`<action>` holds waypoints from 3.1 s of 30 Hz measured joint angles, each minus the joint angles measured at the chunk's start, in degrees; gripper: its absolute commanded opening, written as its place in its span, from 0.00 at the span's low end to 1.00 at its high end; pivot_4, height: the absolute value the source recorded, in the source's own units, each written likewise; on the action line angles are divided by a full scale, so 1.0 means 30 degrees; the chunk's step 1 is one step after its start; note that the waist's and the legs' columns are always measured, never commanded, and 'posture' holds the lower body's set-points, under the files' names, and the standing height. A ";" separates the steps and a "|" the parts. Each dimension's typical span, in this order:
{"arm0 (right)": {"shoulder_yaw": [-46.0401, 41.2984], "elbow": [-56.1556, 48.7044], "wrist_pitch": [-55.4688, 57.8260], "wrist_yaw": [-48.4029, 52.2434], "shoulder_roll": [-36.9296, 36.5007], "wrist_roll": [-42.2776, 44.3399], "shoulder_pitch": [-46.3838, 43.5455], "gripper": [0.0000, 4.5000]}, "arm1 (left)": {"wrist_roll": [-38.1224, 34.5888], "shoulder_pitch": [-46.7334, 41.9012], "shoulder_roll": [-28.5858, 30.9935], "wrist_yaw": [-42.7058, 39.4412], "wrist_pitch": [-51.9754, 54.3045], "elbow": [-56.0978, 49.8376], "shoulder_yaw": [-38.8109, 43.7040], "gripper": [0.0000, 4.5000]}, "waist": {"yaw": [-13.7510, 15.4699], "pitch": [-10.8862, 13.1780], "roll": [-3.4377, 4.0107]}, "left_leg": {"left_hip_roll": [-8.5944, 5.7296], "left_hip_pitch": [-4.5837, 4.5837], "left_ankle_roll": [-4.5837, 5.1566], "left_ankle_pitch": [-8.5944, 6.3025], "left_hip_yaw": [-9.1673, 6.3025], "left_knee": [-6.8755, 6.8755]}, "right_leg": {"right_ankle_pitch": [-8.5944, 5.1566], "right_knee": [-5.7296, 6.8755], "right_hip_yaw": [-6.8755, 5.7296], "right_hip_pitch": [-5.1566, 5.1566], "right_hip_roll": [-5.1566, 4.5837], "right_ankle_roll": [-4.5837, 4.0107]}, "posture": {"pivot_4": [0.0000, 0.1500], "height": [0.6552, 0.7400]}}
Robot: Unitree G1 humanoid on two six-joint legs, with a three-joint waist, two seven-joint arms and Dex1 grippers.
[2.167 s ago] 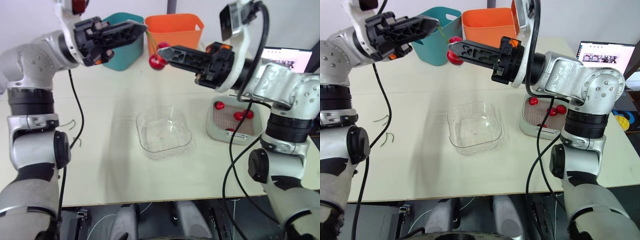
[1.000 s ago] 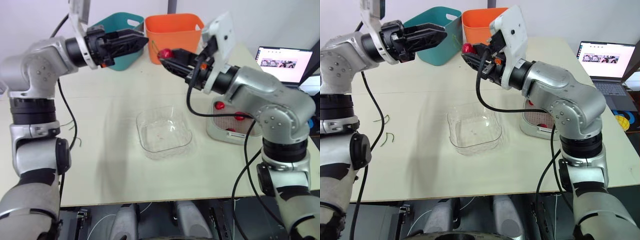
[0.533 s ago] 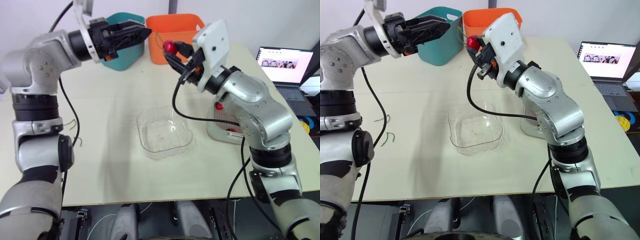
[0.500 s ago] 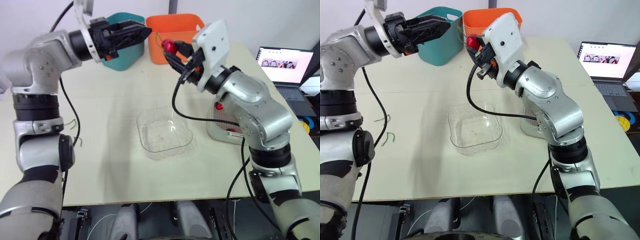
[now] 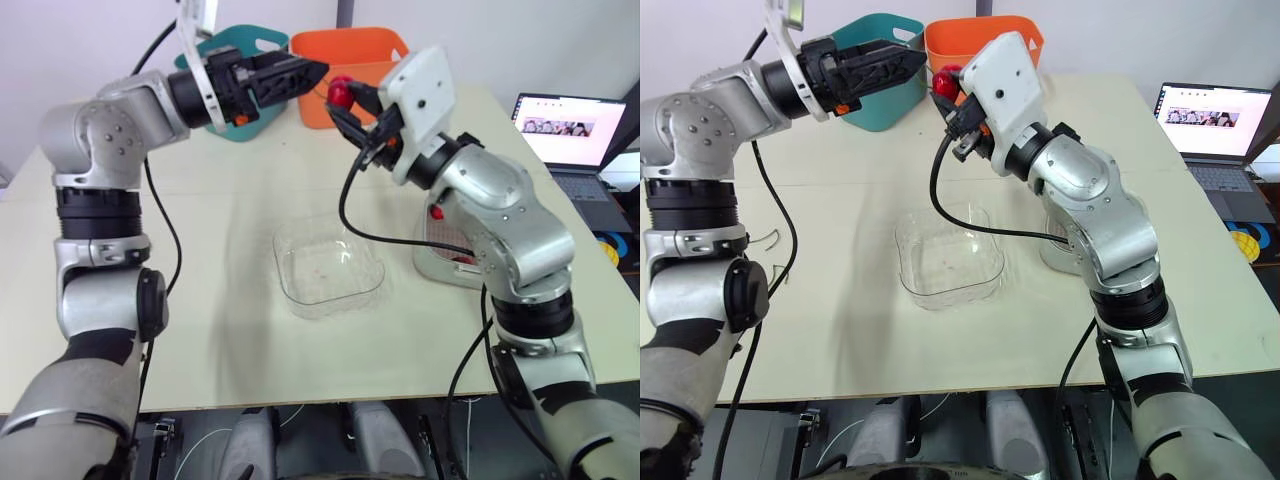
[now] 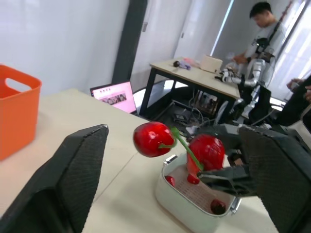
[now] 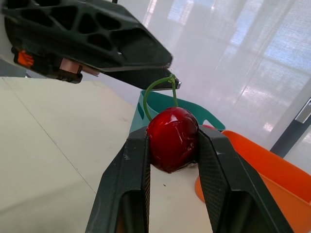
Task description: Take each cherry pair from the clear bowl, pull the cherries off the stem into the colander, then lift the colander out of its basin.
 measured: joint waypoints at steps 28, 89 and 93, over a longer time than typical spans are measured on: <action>0.0550 0.0001 -0.1307 0.1052 0.0411 -0.2938 0.0278 0.24 | -0.0811 -0.0918 -0.1572 0.2023 0.2035 0.0770 0.0977 0.01 | -0.0023 0.0000 0.0000 | -0.0003 0.0007 -0.0003 0.0001 -0.0001 -0.0002 | 0.0003 0.0003 0.0000 0.0002 0.0000 0.0002 | 1.00 1.00; -0.5226 0.5611 1.4094 0.6253 -0.1058 1.2247 -0.5003 0.80 | 0.1693 -0.0193 0.2564 -0.9954 -0.2610 -0.1115 -0.3377 0.00 | -0.0036 0.0010 0.0017 | 0.0000 -0.0005 0.0002 -0.0001 0.0003 0.0000 | -0.0039 0.0014 0.0004 -0.0012 0.0000 0.0060 | 1.00 1.00; -0.5194 0.5606 1.4053 0.6205 -0.1062 1.2247 -0.4954 0.52 | 0.1689 -0.0193 0.2544 -0.9942 -0.2615 -0.1111 -0.3372 0.00 | -0.0036 0.0010 0.0017 | 0.0000 -0.0005 0.0002 -0.0001 0.0003 0.0000 | -0.0039 0.0013 0.0004 -0.0013 0.0000 0.0060 | 1.00 1.00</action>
